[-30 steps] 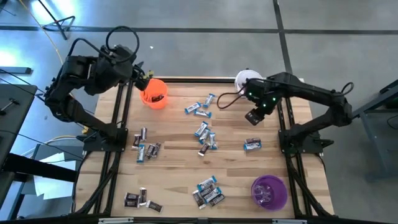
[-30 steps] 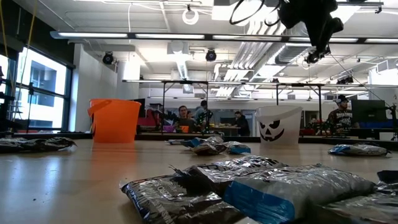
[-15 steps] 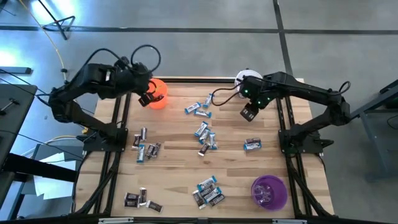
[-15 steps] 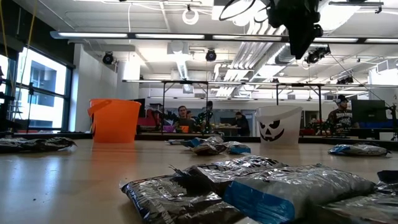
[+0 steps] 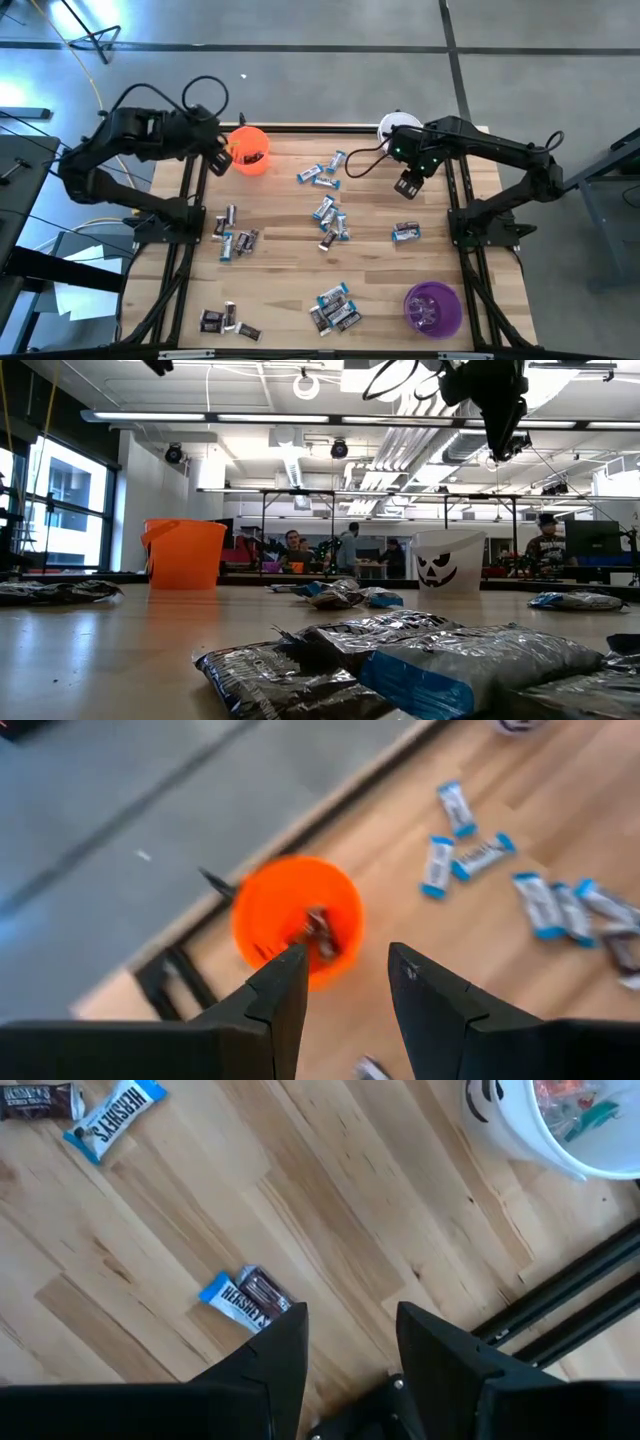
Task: Sort candy
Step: Put the brown chocolate into the orange bucket
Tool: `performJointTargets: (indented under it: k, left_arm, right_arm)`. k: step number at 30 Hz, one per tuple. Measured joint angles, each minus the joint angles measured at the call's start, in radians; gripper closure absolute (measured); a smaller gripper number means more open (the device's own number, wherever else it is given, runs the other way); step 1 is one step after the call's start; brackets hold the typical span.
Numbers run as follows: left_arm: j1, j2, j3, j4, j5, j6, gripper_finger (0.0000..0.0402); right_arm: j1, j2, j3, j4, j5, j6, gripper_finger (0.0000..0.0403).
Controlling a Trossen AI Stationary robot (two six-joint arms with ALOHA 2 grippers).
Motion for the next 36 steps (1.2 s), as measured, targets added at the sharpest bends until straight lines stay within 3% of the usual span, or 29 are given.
performJointTargets:
  k: [8,15,23,36]
  left_arm:
    - [0.0,-0.09,-0.208,-0.001,0.195,-0.15,0.0273]
    - [0.0,-0.136,-0.434,-0.001,0.272,-0.231,0.0273]
    - [0.0,-0.156,-0.633,0.023,0.283,-0.276,0.0273]
    - [0.0,-0.154,-0.945,0.301,0.307,-0.285,0.0272]
  right_arm:
    - [-0.001,0.0,0.0,0.0,-0.002,0.003,0.0253]
    - [-0.001,0.0,0.0,0.0,0.032,-0.003,0.0253]
    - [-0.001,0.0,0.0,0.0,0.032,0.002,0.0253]
    - [-0.001,0.0,0.0,0.001,0.031,0.004,0.0253]
